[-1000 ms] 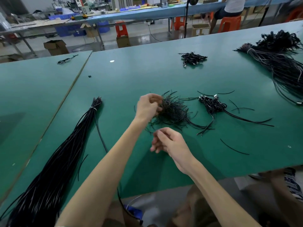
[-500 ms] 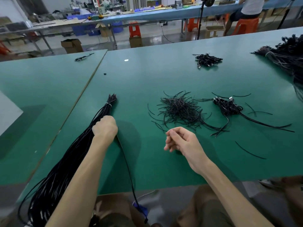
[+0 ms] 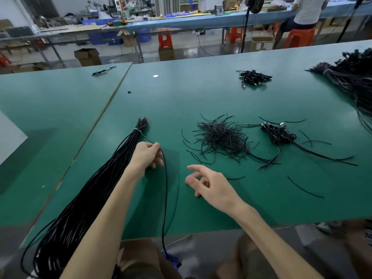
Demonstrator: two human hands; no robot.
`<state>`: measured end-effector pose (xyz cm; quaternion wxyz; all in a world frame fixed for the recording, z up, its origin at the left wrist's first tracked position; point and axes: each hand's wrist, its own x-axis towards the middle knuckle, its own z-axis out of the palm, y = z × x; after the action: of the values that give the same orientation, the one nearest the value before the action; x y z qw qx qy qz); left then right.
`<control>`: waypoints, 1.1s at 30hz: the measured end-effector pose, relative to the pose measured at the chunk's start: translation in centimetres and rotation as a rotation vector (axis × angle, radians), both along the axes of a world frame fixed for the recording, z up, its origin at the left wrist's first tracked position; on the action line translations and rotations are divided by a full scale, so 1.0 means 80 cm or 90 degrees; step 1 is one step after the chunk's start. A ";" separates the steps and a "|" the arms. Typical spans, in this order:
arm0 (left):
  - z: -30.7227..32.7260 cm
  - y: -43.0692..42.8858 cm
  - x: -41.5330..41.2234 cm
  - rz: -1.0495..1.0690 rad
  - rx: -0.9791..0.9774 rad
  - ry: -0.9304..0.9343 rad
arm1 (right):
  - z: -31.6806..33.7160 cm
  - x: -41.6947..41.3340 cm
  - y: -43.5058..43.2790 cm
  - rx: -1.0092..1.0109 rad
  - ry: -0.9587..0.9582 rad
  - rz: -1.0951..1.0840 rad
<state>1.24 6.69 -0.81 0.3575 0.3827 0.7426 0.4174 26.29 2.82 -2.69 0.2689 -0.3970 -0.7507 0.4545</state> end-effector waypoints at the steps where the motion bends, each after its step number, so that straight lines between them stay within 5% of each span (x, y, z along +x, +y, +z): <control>1: 0.000 -0.001 0.002 -0.012 0.006 -0.034 | 0.002 -0.002 0.000 0.014 -0.012 0.003; 10: -0.008 -0.001 0.017 -0.055 0.059 -0.077 | 0.006 -0.053 -0.021 0.093 -0.115 0.031; 16: -0.014 0.012 -0.005 -0.014 0.048 0.032 | 0.004 -0.044 -0.018 0.001 0.047 -0.010; 22: -0.017 0.025 -0.035 0.084 0.105 -0.045 | 0.008 -0.036 -0.022 -0.049 0.106 0.039; 33: -0.017 0.055 -0.070 0.065 0.144 -0.132 | 0.004 -0.031 -0.022 -0.124 0.190 0.038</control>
<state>-4.38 11.06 -2.21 0.3650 0.3370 0.6685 0.5534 23.78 1.06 -2.39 0.3241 -0.3270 -0.6661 0.5868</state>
